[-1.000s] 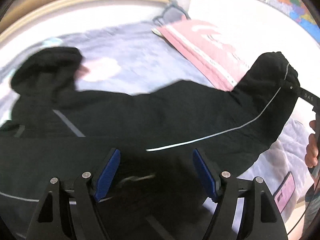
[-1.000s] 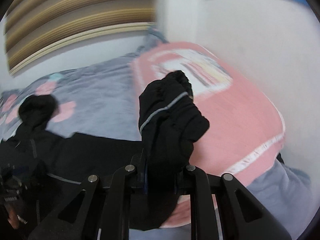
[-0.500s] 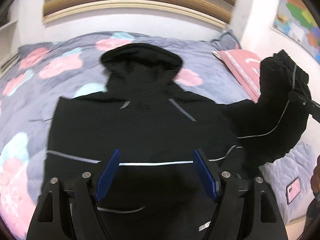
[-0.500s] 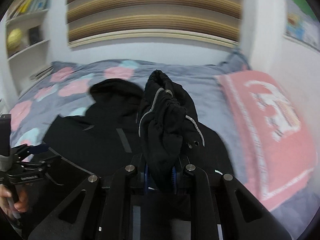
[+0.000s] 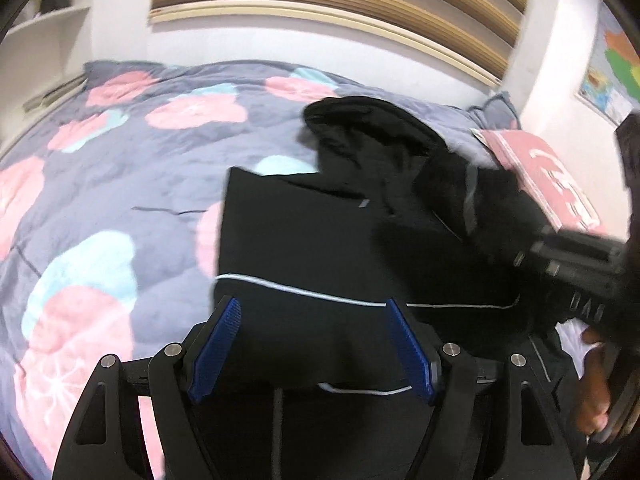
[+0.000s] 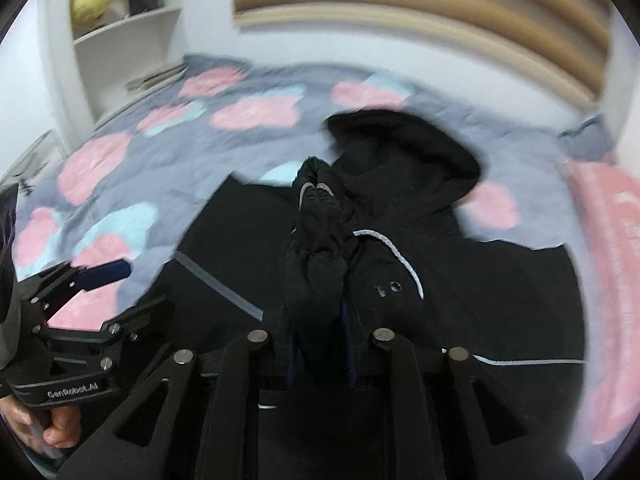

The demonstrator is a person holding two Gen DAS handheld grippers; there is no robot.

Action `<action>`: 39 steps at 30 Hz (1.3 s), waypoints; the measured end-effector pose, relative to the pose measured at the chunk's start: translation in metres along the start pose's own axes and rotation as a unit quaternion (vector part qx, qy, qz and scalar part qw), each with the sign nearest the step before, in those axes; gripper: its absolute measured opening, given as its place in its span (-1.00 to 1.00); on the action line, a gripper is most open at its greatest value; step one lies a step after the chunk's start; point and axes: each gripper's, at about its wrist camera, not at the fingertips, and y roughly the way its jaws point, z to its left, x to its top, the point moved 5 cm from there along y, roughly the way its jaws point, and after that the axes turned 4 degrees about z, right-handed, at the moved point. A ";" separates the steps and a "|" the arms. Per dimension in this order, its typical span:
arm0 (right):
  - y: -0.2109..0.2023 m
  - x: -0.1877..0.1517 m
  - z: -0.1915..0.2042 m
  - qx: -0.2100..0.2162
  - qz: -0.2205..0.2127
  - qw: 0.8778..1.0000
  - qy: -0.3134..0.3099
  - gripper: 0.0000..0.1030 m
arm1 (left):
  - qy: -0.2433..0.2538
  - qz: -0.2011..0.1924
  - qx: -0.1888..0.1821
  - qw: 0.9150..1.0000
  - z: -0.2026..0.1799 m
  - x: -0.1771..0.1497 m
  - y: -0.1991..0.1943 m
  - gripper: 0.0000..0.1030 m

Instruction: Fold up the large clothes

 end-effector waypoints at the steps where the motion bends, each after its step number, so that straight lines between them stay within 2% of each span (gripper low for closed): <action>1: 0.008 -0.001 0.002 0.014 0.009 1.000 0.000 -0.40 | -0.004 0.001 0.000 1.000 0.006 -0.001 0.001 0.47; 3: 0.021 -0.008 0.010 0.043 0.021 0.999 -0.002 -0.38 | -0.011 0.008 -0.001 1.000 0.016 -0.004 0.005 0.47; 6: 0.017 -0.018 0.001 0.047 0.015 0.999 0.000 -0.37 | -0.016 0.024 -0.007 1.000 0.028 -0.006 0.016 0.48; 8: 0.007 -0.027 -0.019 0.049 0.007 0.999 0.016 -0.37 | -0.016 0.030 -0.018 0.999 0.028 -0.007 0.022 0.48; 13: -0.018 -0.053 -0.094 -0.032 -0.014 0.997 0.063 -0.37 | -0.023 0.055 -0.081 0.995 0.015 -0.007 0.043 0.48; 17: -0.022 -0.075 -0.163 -0.096 -0.020 0.988 0.122 -0.37 | -0.034 0.081 -0.085 0.993 0.007 -0.002 0.070 0.48; 19: -0.008 -0.087 -0.186 -0.106 0.000 0.983 0.148 -0.37 | -0.042 0.094 -0.098 0.990 0.002 0.001 0.085 0.48; 21: 0.014 -0.097 -0.196 -0.092 0.027 0.982 0.163 -0.37 | -0.045 0.106 -0.110 0.987 -0.007 0.005 0.101 0.48; 23: 0.032 -0.104 -0.199 -0.090 0.046 0.981 0.163 -0.36 | -0.037 0.111 -0.100 0.988 -0.015 0.008 0.111 0.47; 24: 0.034 -0.105 -0.199 -0.094 0.046 0.982 0.159 -0.36 | -0.024 0.108 -0.082 0.991 -0.022 0.010 0.114 0.39; 25: 0.034 -0.105 -0.198 -0.098 0.044 0.982 0.153 -0.33 | -0.011 0.105 -0.074 0.992 -0.027 0.012 0.115 0.17; 26: 0.033 -0.103 -0.197 -0.097 0.042 0.983 0.151 -0.31 | 0.002 0.107 -0.076 0.991 -0.035 0.013 0.117 -0.38; 28: 0.028 -0.099 -0.194 -0.081 0.038 0.984 0.153 -0.31 | 0.021 0.097 -0.051 0.994 -0.045 0.017 0.113 -0.45; 30: 0.022 -0.095 -0.193 -0.066 0.036 0.984 0.160 -0.30 | 0.038 0.065 -0.034 0.997 -0.050 0.027 0.096 -0.52; 33: 0.009 -0.092 -0.189 -0.065 0.025 0.985 0.159 -0.30 | 0.020 0.023 -0.039 0.999 -0.031 0.042 0.064 -0.52; 34: 0.004 -0.091 -0.187 -0.067 0.021 0.985 0.157 -0.27 | 0.009 0.014 -0.036 0.999 -0.021 0.046 0.056 -0.52; 35: 0.002 -0.090 -0.185 -0.066 0.017 0.985 0.155 -0.15 | -0.003 0.009 -0.035 0.999 -0.008 0.050 0.050 -0.52; 37: 0.001 -0.088 -0.178 -0.067 0.013 0.987 0.148 0.01 | -0.030 0.017 -0.045 0.998 0.019 0.051 0.045 -0.52; 39: 0.011 -0.089 -0.172 -0.076 0.027 0.987 0.138 0.01 | -0.045 0.049 -0.052 0.996 0.036 0.043 0.055 -0.51</action>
